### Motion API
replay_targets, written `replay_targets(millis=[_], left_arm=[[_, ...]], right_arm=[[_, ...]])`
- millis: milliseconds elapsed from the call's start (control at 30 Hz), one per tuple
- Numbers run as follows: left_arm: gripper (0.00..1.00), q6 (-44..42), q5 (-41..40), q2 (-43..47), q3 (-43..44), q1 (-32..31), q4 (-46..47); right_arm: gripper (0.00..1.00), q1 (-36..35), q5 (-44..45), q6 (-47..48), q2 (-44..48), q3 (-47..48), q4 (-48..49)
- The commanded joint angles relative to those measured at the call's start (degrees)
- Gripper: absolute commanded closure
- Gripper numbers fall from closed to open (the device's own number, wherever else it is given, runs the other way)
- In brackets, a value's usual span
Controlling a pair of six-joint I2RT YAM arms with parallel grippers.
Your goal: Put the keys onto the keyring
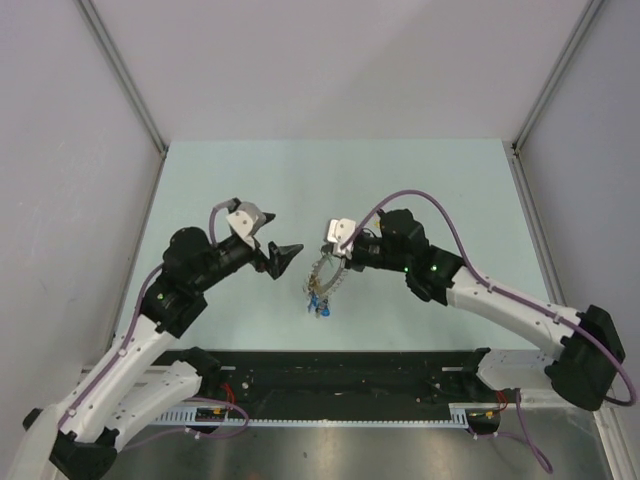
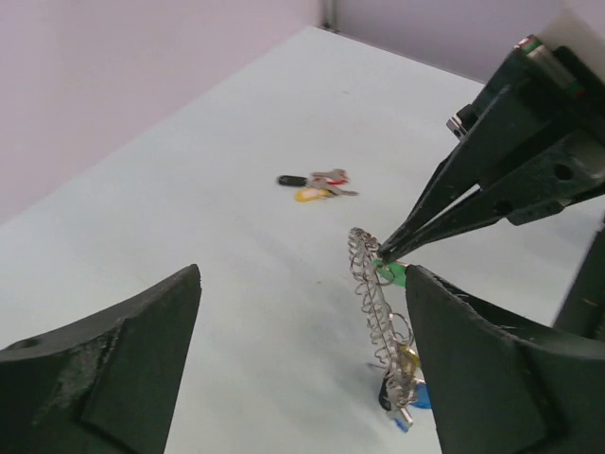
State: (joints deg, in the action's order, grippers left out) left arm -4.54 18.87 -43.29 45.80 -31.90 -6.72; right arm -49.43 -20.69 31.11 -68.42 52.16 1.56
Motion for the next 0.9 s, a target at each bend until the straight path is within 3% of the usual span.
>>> replay_targets(millis=[0,267,467,733,867], left_arm=[[0.03,-1.3,-11.4,6.4,-3.3,1.0,-0.8],[0.0,2.9,-32.8,18.2,-10.6,1.7,-1.4],[0.0,7.4,-33.7,24.0,-12.8,1.7,-4.2],[0.0,10.2,-33.5,27.1,-12.4,1.7,-8.3],[0.0,11.4,-34.2,29.9,-12.7,1.7,-10.1]], right_arm=[[1.0,2.0,3.1,0.3,-7.6,8.5,8.1],[1.0,4.5,4.1,-2.5,-18.8,16.4,16.3],[1.0,6.6,3.8,-10.4,-22.1,15.3,11.6],[1.0,7.3,4.8,-22.1,-16.7,-2.6,14.9],[0.94,7.2,7.1,-26.5,-12.7,-11.1,16.5]])
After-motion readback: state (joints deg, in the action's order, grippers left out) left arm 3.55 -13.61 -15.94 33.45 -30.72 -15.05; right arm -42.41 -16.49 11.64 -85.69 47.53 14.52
